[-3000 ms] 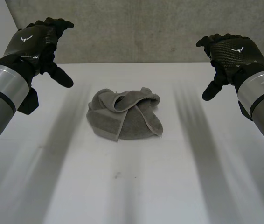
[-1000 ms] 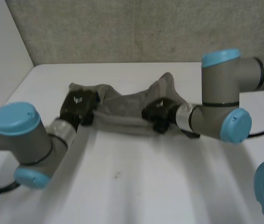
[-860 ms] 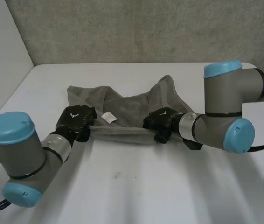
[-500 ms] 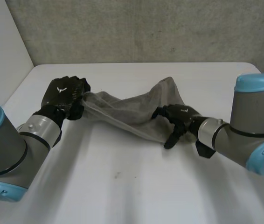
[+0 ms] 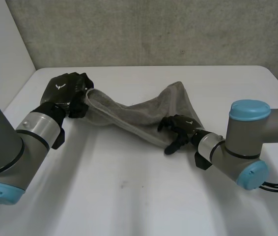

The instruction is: Fold the towel.

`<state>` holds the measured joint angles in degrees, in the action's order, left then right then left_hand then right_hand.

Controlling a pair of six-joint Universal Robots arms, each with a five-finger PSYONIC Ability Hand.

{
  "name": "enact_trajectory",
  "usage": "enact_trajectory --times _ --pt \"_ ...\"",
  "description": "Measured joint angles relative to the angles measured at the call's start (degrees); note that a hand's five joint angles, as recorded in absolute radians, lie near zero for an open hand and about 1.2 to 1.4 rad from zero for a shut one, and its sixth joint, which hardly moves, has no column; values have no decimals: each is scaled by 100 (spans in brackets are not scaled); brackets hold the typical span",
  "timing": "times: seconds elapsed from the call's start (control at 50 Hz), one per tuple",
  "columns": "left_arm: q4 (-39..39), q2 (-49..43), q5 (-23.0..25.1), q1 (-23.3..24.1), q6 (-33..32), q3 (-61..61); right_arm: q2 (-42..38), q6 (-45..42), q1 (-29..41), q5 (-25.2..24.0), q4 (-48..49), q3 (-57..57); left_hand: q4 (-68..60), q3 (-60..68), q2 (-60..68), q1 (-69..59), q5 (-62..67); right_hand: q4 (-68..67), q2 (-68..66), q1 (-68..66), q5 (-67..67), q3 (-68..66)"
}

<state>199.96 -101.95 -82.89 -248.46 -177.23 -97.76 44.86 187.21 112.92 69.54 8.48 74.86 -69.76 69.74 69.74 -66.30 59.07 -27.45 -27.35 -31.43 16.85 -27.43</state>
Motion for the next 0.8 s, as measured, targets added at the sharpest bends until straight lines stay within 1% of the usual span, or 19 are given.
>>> enact_trajectory --times 0.02,0.06,0.08,0.1,0.14,0.16,0.28,0.4,0.44,0.46,0.52,0.62,0.66,0.7,0.74,0.76,0.78,0.8 --pt "-7 18 0 -6 34 2 -50 3 2 49 30 -50 0 0 0 0 0 -228 -236 -278 256 -232" --pt "-17 46 0 -15 89 4 -138 3 2 148 72 -148 0 0 1 0 0 -283 -304 -345 313 -303" --pt "-22 59 0 -22 113 4 -177 2 -2 216 91 -198 0 0 1 0 0 -843 -862 -1002 859 -846" --pt "-26 74 0 -33 143 4 -208 -3 -13 296 108 -250 0 0 1 0 0 -1167 -1204 -1363 1183 -1171" --pt "-29 83 1 -46 163 1 -215 -10 -37 381 117 -288 0 0 1 0 0 -1348 -1355 -1568 1354 -1349" --pt "-29 85 1 -55 167 -2 -209 -14 -55 416 120 -299 0 0 1 0 0 -1643 -1693 -1912 1651 -1644" --pt "-29 84 1 -187 170 -51 -6 -69 -416 601 120 -266 0 0 1 0 0 -2046 -2055 -2332 2047 -2045" --pt "-31 74 7 -334 168 -117 180 -193 -815 597 108 -128 0 0 0 0 0 -2322 -2331 -2647 2309 -2326" --pt "-33 67 8 -373 166 -157 261 -295 -970 565 106 -32 0 0 1 0 0 -3507 -3577 -4066 3491 -3561" --pt "-34 65 9 -380 166 -173 287 -327 -1009 553 106 3 0 0 0 0 0 -3507 -3577 -4066 3491 -3561" --pt "-36 53 10 -393 164 -254 402 -442 -1143 486 111 145 0 0 0 0 0 -4028 -4026 -4614 4020 -4031" --pt "-41 36 9 -365 163 -488 681 -570 -1290 202 116 414 0 0 1 0 -3 -4172 -4158 -4765 4179 -4167" --pt "-44 35 10 -337 163 -619 846 -597 -1326 34 116 539 0 0 0 0 -3 -4194 -4173 -4793 4207 -4191" --pt "-45 44 12 -274 163 -890 1165 -617 -1364 -246 115 757 0 0 1 0 0 -4211 -4187 -4809 4221 -4205" --pt "-44 53 13 -248 163 -982 1240 -621 -1369 -299 111 809 -1 0 1 0 0 -4213 -4188 -4810 4225 -4208" --pt "-51 70 15 -176 157 -1186 1470 -646 -1377 -437 102 958 123 -123 -120 0 -53 -4218 -4189 -4815 4231 -4210" --pt "-51 70 15 -176 157 -1186 1470 -646 -1377 -437 102 958 123 -123 -120 0 -53 -4218 -4189 -4815 4231 -4210" --pt "-64 87 16 -118 146 -1330 1535 -664 -1380 -472 98 999 548 -622 -622 224 -415 -4218 -4189 -4815 4231 -4210"
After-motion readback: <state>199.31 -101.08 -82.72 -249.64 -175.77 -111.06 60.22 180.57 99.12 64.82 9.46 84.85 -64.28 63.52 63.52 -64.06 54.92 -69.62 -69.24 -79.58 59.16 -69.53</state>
